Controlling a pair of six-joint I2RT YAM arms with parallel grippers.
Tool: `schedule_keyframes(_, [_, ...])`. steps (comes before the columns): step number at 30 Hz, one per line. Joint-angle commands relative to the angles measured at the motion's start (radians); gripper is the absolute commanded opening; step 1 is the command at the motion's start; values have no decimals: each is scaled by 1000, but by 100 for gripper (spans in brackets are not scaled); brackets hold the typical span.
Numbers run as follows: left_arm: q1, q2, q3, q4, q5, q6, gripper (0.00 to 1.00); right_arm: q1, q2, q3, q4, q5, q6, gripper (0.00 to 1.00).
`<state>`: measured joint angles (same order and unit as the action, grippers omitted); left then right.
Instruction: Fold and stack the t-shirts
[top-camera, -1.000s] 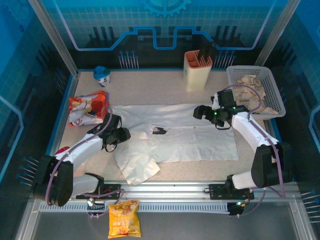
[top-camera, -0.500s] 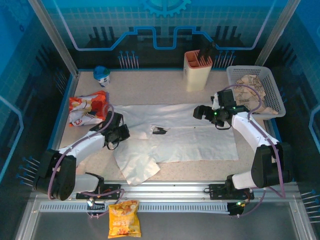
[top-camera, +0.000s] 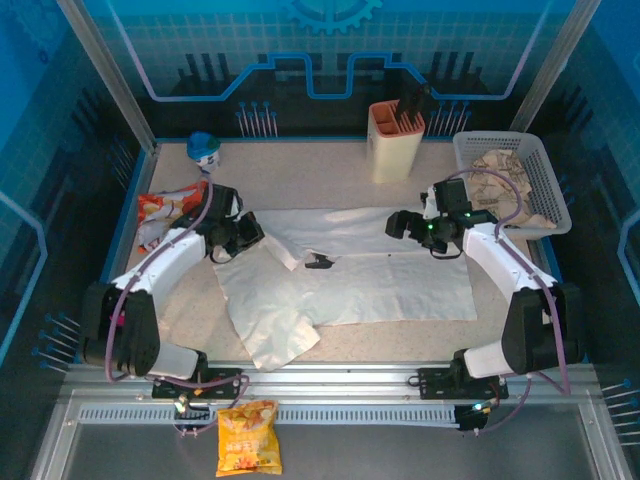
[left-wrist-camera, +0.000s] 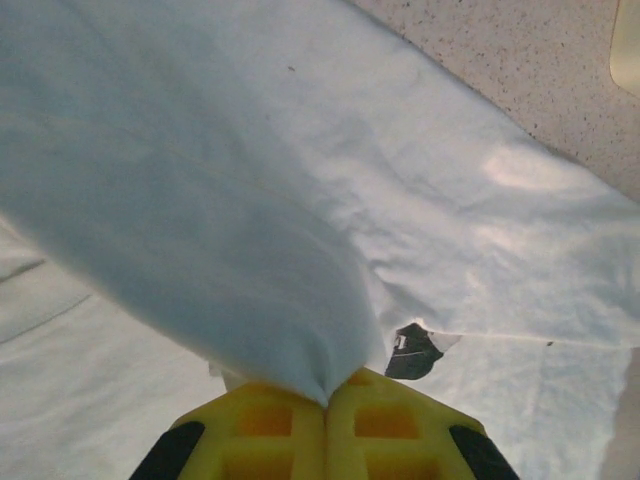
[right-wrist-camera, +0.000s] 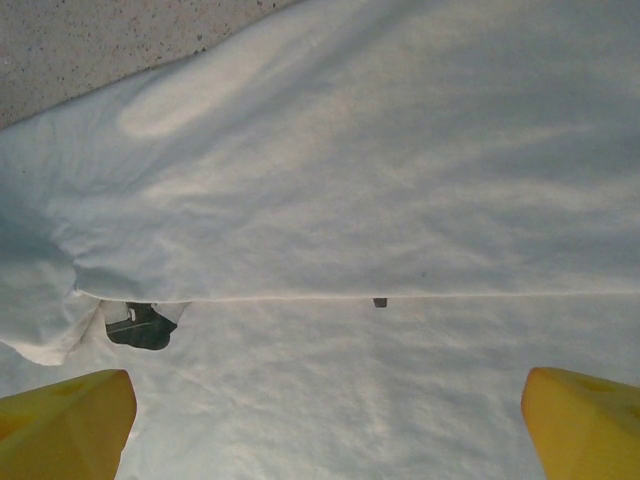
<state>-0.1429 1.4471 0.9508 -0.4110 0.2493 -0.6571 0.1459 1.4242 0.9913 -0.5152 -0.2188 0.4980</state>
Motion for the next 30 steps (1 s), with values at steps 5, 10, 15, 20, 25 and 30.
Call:
schedule_keyframes(5, [95, 195, 117, 23, 238, -40, 0, 47, 60, 48, -13, -74, 12, 97])
schedule_keyframes(10, [98, 205, 129, 22, 233, -35, 0, 170, 100, 55, 66, -102, 93, 75])
schedule_keyframes(15, [100, 191, 112, 24, 236, -35, 0, 323, 215, 76, 215, -125, 247, 58])
schedule_keyframes(20, [101, 178, 90, 31, 239, -36, 0, 474, 319, 109, 353, -78, 428, 46])
schedule_keyframes(25, [101, 167, 68, 44, 245, -38, 0, 569, 380, 89, 530, -9, 591, 49])
schedule_keyframes(30, [103, 174, 63, 51, 257, -33, 0, 627, 445, 126, 560, 54, 658, 44])
